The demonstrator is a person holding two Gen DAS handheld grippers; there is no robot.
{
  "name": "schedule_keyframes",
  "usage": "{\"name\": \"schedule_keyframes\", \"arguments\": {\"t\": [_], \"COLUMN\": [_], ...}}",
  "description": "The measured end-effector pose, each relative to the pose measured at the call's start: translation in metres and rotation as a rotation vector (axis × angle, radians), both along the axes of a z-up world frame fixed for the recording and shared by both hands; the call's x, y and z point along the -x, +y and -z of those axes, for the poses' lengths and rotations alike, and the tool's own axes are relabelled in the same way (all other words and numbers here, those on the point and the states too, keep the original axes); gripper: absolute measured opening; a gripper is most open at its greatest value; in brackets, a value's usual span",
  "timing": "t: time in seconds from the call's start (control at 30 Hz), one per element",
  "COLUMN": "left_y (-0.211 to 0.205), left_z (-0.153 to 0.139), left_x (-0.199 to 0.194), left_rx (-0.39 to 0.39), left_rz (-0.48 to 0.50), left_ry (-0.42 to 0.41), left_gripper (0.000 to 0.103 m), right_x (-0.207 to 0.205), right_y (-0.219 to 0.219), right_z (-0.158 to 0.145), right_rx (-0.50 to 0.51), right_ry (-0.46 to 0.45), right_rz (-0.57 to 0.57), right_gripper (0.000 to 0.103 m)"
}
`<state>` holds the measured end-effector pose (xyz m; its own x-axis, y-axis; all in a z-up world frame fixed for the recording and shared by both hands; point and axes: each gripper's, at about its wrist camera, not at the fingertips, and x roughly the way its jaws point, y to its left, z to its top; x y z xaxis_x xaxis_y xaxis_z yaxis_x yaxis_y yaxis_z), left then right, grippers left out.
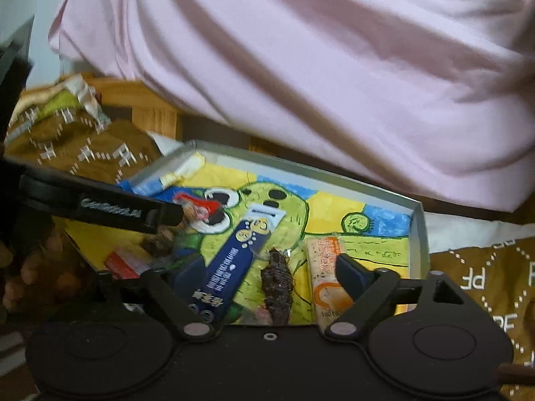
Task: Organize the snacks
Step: 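Lower the nut bag into the tray with the left tool while the right places the meat stick there, then open both grippers and lift both tools away from the tray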
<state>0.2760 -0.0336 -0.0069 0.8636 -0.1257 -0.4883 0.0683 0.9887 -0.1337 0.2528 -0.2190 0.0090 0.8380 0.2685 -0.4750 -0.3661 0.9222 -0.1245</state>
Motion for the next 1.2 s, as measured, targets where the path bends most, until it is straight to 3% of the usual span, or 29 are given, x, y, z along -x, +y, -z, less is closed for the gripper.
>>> {"name": "schedule_keyframes", "arguments": {"t": [0.2, 0.6, 0.93, 1.2], "left_y": [0.002, 0.01, 0.015, 0.021], "left_z": [-0.027, -0.06, -0.06, -0.05], "left_x": [0.047, 0.145, 0.205, 0.232], "left_rx": [0.012, 0.042, 0.077, 0.083], "left_rz": [-0.009, -0.03, -0.03, -0.026], "left_ry": [-0.071, -0.137, -0.148, -0.121], "left_gripper": [0.102, 0.103, 0.103, 0.103], "right_x": [0.039, 0.13, 0.196, 0.234], "right_y": [-0.012, -0.025, -0.026, -0.028], "right_z": [-0.033, -0.08, -0.091, -0.085], "right_rx": [-0.067, -0.097, -0.09, -0.095], "right_ry": [-0.06, -0.146, -0.195, -0.18], "right_rz": [-0.002, -0.011, 0.005, 0.017], "right_gripper": [0.102, 0.102, 0.102, 0.102]}}
